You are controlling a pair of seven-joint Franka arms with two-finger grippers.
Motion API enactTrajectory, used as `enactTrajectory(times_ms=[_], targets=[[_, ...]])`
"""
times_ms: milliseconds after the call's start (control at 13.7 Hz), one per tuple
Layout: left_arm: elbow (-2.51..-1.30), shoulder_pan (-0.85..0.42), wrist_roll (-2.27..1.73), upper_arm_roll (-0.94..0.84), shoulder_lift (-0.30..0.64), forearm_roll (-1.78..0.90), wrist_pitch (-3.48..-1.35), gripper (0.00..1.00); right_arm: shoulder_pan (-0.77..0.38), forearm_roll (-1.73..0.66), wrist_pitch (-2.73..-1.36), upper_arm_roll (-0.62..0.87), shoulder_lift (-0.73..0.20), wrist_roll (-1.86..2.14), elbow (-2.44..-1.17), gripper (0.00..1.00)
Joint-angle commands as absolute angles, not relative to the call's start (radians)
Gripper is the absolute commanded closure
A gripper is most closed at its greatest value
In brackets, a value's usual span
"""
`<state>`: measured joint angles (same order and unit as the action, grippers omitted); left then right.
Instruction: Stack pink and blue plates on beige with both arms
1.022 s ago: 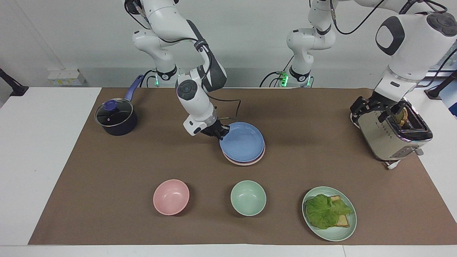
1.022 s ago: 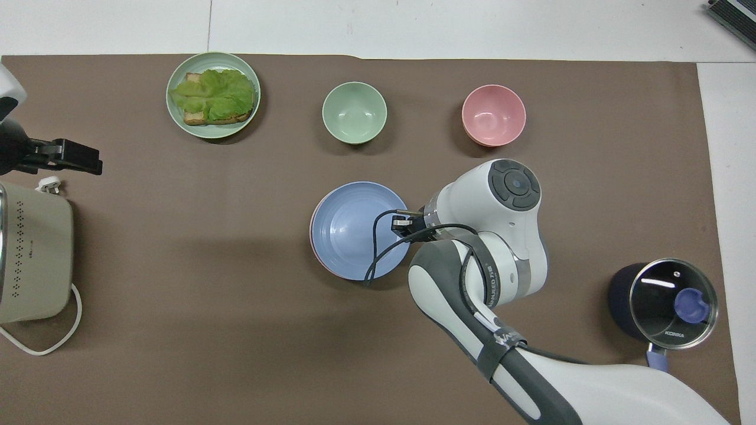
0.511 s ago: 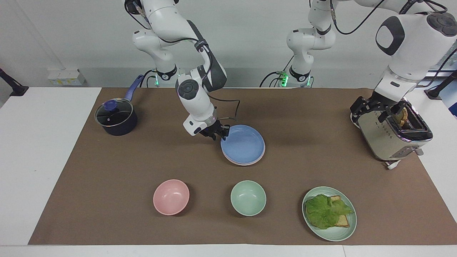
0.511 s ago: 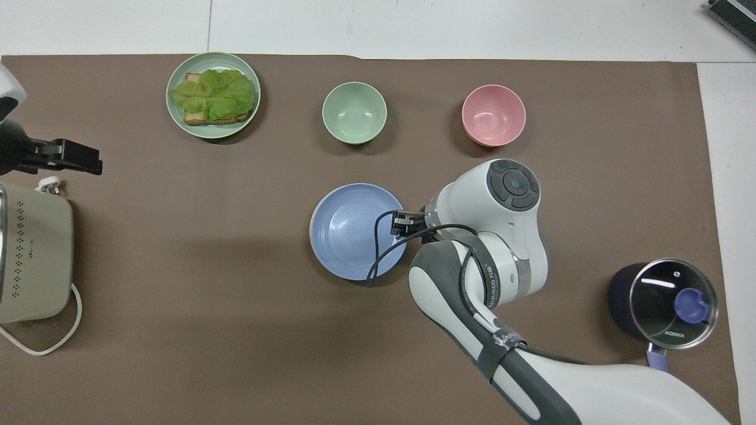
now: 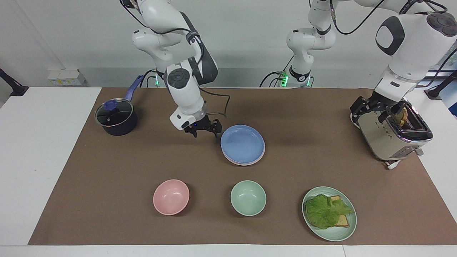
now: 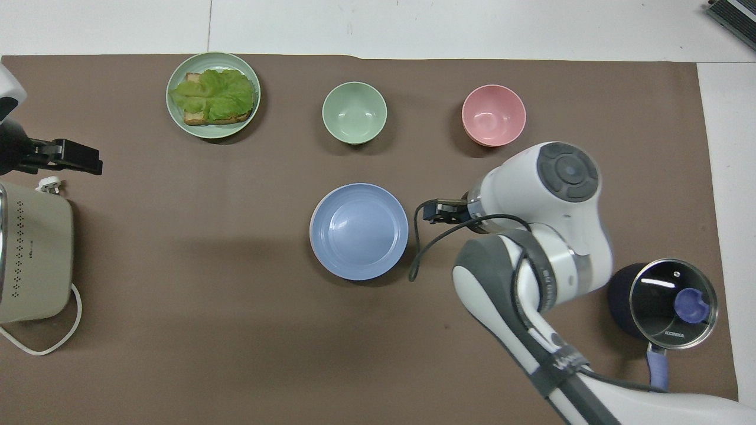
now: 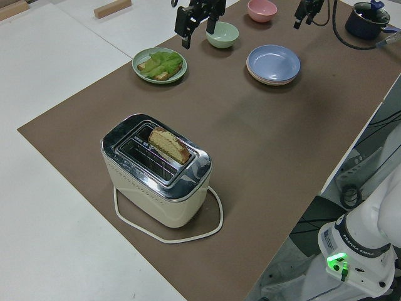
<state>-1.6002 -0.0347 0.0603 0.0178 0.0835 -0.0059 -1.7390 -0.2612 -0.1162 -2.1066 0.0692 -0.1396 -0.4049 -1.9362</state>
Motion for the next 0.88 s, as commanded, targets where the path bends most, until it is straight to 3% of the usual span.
enactTrajectory(times_ms=[0,365,803], targets=[[-1.582,-0.026,0.063,0.011,0.086,0.006,-1.717,0.0,-0.161,-0.045,-2.074,0.078,-0.032,-0.336,-1.976,0.0],[-1.582,-0.026,0.063,0.011,0.086,0.006,-1.717,0.0,0.014,-0.02,-1.984,0.074,0.009,-0.253,-1.875,0.0],[-1.582,-0.026,0.063,0.011,0.086,0.006,-1.717,0.0,0.037,0.037,-1.669,0.074,-0.008,-0.219,-1.614,0.0]])
